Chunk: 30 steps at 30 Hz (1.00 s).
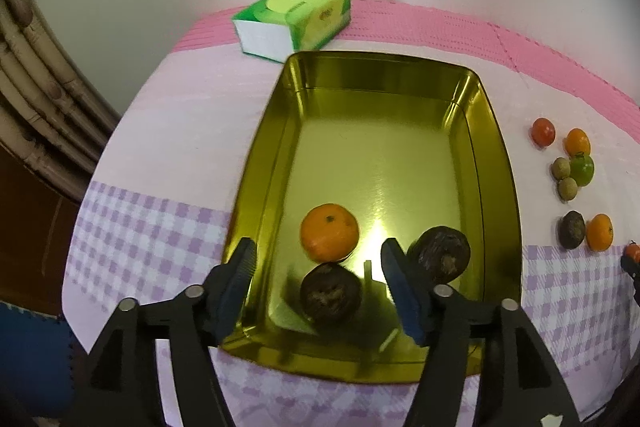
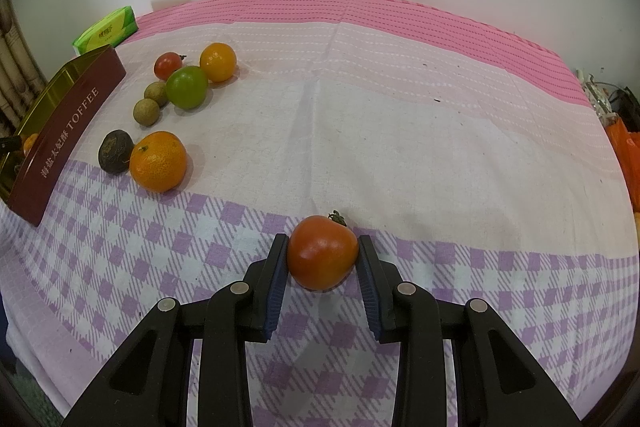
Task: Organize fruits
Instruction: 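Carry the red tomato into the gold tin and open the right tool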
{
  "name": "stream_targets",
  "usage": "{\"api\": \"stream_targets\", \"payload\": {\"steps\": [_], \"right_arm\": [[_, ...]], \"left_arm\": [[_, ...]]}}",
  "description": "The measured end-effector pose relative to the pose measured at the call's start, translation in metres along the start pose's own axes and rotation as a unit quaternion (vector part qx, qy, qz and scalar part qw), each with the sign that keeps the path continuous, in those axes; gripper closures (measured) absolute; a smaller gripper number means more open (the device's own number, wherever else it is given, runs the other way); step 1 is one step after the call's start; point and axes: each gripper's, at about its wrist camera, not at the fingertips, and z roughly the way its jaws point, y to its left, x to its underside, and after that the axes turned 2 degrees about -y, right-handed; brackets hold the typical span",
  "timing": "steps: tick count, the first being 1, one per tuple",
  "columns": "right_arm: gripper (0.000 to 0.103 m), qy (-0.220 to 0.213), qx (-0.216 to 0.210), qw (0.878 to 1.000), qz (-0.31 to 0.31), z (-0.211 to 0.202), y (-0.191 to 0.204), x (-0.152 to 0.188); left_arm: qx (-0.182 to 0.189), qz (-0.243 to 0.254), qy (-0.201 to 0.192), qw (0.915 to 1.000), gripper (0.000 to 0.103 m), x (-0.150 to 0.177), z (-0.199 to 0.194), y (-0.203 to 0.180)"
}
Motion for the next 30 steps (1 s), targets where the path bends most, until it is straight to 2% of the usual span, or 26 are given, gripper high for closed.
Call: {"api": "stream_targets", "payload": {"steps": [10, 21, 30], "right_arm": [[0.068, -0.001, 0.002, 1.000, 0.000, 0.000, -0.001, 0.000], [0.069, 0.000, 0.006, 1.000, 0.004, 0.000, -0.001, -0.001], [0.069, 0.002, 0.015, 1.000, 0.005, 0.000, 0.003, -0.002]], "left_arm": [[-0.012, -0.034, -0.027, 0.9990, 0.024, 0.017, -0.026, 0.027], [-0.012, -0.069, -0.024, 0.9973, 0.009, 0.035, -0.035, 0.046], [-0.008, -0.102, -0.030, 0.9942, 0.004, 0.040, -0.038, 0.058]]}}
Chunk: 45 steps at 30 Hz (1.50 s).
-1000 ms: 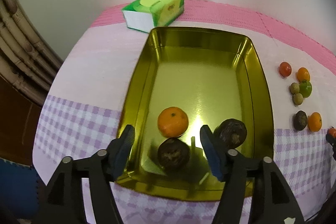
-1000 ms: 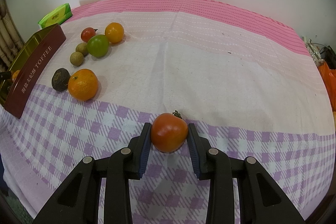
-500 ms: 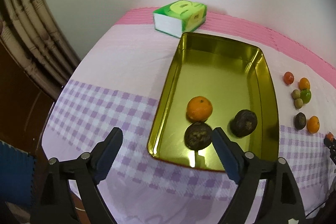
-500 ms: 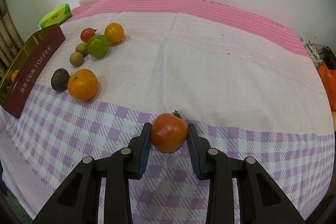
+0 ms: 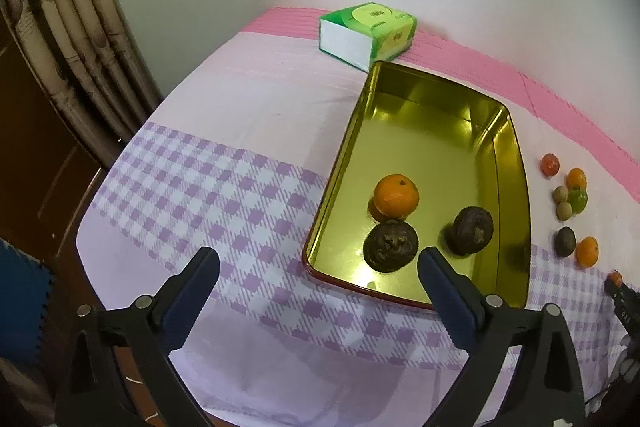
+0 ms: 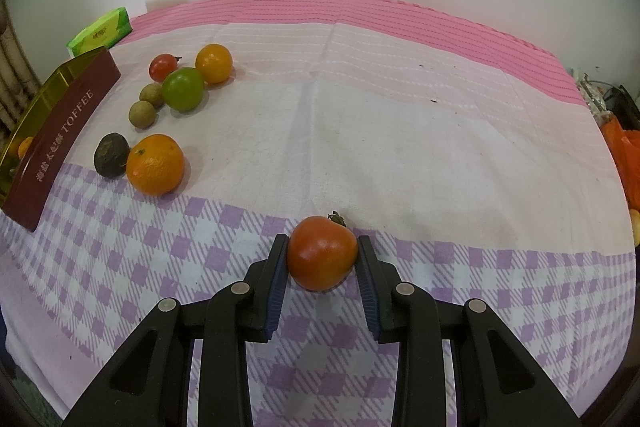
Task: Organize fruits
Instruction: 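Carry the red tomato into the gold tin and open the right tool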
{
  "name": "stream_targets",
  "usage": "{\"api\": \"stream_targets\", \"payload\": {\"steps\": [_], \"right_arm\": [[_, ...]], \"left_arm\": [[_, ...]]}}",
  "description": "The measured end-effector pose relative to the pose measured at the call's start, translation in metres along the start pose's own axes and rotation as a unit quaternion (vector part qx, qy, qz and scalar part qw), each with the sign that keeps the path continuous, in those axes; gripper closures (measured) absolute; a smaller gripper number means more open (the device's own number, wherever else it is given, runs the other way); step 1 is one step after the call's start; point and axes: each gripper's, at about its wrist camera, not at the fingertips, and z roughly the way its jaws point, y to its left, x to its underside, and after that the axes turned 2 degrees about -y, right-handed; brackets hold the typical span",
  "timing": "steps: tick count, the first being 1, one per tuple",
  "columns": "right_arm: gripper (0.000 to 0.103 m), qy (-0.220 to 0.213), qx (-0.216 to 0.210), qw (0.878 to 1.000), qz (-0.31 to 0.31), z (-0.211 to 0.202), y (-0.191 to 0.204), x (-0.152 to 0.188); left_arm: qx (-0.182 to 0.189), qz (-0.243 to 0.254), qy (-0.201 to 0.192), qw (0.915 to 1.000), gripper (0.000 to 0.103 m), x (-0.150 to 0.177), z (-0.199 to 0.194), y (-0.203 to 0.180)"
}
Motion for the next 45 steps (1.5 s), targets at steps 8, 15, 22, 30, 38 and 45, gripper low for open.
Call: {"api": "stream_targets", "payload": {"steps": [8, 15, 22, 30, 38, 45], "right_arm": [[0.069, -0.009, -0.005, 1.000, -0.008, -0.011, 0.015, -0.009], [0.069, -0.035, -0.055, 0.996, -0.062, -0.036, 0.070, -0.037], [0.069, -0.045, -0.127, 0.983, -0.127, -0.046, 0.155, -0.055], [0.069, -0.042, -0.183, 0.965, -0.186, -0.048, 0.235, -0.064], [0.069, -0.029, -0.196, 0.953, -0.228, -0.034, 0.284, -0.066], [0.069, -0.007, -0.191, 0.952, -0.239, -0.018, 0.297, -0.063]], "left_arm": [[0.002, -0.027, 0.004, 0.9996, 0.003, -0.001, 0.001, 0.008], [-0.014, -0.060, 0.001, 0.9981, 0.003, -0.003, 0.001, 0.023], [-0.041, -0.109, -0.009, 0.9931, 0.003, -0.006, -0.001, 0.045], [-0.056, -0.123, -0.008, 0.9908, 0.003, -0.006, 0.000, 0.052], [-0.062, -0.117, -0.011, 0.9912, 0.003, -0.007, 0.000, 0.052], [-0.061, -0.114, -0.006, 0.9916, 0.003, -0.007, 0.003, 0.050]]}}
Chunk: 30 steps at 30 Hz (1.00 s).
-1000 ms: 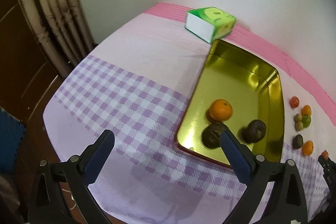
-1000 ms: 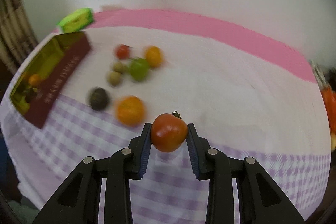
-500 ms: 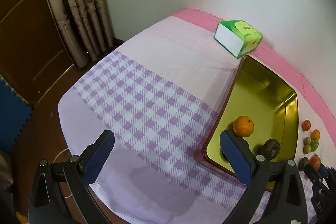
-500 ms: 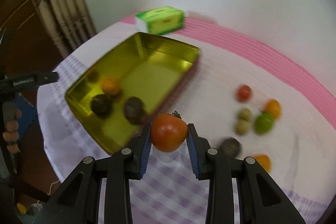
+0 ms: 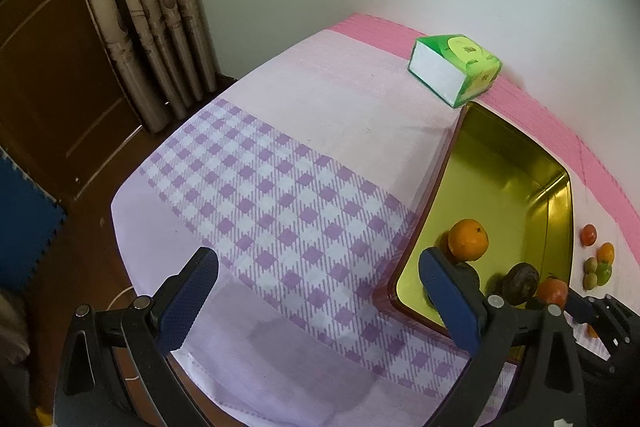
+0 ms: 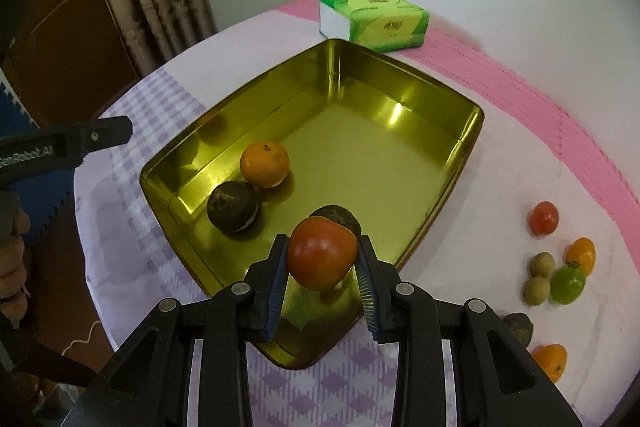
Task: Organize fruits
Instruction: 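Carry the red tomato into the gold tin and open the right tool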
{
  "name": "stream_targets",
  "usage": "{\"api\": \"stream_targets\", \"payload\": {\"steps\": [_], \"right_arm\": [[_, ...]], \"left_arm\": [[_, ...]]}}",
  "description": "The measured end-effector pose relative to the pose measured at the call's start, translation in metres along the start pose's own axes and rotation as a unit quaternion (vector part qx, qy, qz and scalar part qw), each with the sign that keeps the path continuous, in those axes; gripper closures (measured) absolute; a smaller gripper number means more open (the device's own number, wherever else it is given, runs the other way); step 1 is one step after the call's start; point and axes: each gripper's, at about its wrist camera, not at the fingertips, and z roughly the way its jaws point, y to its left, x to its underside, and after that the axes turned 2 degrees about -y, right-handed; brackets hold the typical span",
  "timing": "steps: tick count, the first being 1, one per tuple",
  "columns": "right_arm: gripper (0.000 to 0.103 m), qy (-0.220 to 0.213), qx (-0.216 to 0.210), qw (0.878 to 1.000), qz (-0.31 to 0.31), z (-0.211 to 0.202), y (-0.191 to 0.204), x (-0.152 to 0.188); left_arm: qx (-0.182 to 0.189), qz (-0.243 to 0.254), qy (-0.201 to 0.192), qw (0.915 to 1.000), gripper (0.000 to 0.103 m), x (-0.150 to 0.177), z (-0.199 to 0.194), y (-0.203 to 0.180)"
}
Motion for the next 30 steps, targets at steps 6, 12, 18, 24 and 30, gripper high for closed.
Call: {"api": "stream_targets", "payload": {"steps": [6, 12, 18, 24, 30], "right_arm": [[0.069, 0.005, 0.002, 1.000, -0.005, 0.0044, 0.0016, 0.0006], [0.069, 0.010, 0.001, 1.000, -0.009, 0.0065, 0.0035, 0.0002], [0.069, 0.017, -0.004, 1.000, -0.008, 0.0101, 0.0063, 0.0007], [0.069, 0.017, -0.006, 1.000, -0.005, 0.0099, 0.0074, 0.0020], [0.068, 0.014, -0.014, 1.000, 0.003, 0.0081, 0.0056, 0.0024]], "left_arm": [[0.001, 0.001, 0.000, 1.0000, 0.003, 0.0003, 0.0000, -0.0009], [0.002, 0.005, -0.002, 1.0000, 0.003, 0.0005, -0.0008, -0.0022], [0.001, 0.008, -0.001, 1.0000, 0.003, 0.0008, 0.0002, -0.0039], [0.000, 0.008, -0.001, 1.0000, 0.003, 0.0006, -0.0002, -0.0041], [0.000, 0.011, -0.001, 0.9999, 0.003, 0.0007, -0.0007, -0.0054]]}}
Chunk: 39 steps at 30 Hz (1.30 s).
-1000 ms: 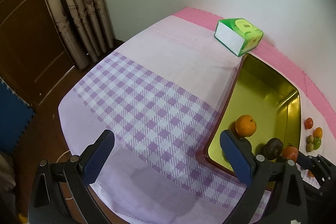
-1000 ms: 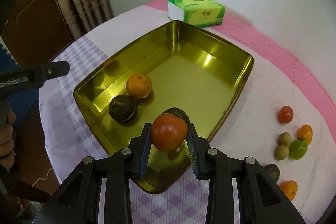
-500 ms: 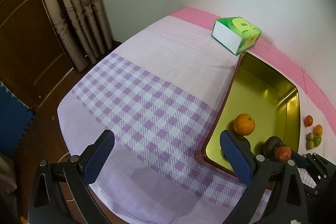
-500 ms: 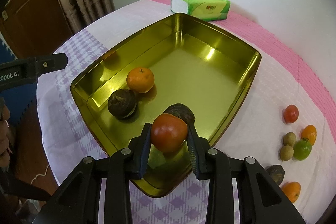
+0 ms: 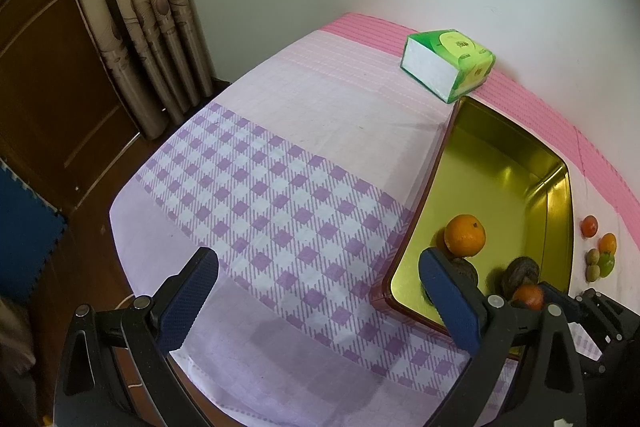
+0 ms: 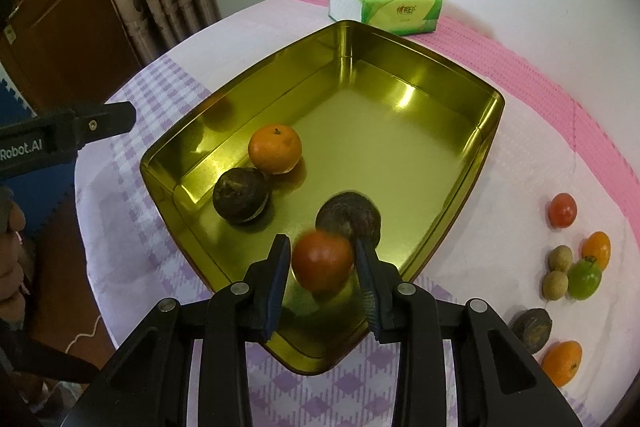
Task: Organize fruits
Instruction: 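Carry the red tomato into the gold tin and open the right tool, then move the right tool to the large orange mandarin and grasp it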
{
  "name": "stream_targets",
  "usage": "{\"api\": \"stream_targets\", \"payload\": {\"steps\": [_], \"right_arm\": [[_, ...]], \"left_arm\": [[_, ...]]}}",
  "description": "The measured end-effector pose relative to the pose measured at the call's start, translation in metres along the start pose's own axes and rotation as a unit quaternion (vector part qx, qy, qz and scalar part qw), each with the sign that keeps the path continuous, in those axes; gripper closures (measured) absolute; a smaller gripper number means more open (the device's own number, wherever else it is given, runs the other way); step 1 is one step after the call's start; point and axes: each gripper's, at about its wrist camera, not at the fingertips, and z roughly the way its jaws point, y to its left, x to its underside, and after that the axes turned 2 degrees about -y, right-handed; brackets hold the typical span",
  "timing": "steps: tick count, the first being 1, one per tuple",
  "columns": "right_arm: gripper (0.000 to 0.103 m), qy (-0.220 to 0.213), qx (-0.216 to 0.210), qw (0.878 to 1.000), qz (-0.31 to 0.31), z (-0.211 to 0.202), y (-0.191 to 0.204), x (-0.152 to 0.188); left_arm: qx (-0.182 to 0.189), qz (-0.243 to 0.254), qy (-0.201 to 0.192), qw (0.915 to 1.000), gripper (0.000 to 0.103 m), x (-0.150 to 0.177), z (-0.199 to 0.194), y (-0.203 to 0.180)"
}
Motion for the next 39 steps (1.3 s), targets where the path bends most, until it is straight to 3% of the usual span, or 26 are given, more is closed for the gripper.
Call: {"api": "stream_targets", "payload": {"steps": [16, 25, 34, 39], "right_arm": [[0.068, -0.041, -0.001, 0.998, 0.036, -0.044, -0.023, 0.012], [0.068, -0.039, 0.047, 0.993, 0.099, -0.071, -0.085, 0.057], [0.068, -0.020, 0.109, 0.978, 0.175, -0.089, -0.157, 0.116], [0.068, -0.010, 0.107, 0.974, 0.197, -0.082, -0.174, 0.134]], "left_arm": [[0.002, 0.021, -0.003, 0.9998, 0.003, 0.001, 0.000, -0.006], [0.006, 0.029, -0.006, 0.9995, 0.003, 0.001, -0.002, -0.009], [0.006, 0.039, -0.004, 0.9992, 0.003, 0.001, 0.000, -0.013], [0.006, 0.042, -0.003, 0.9991, 0.003, 0.002, 0.000, -0.015]]}}
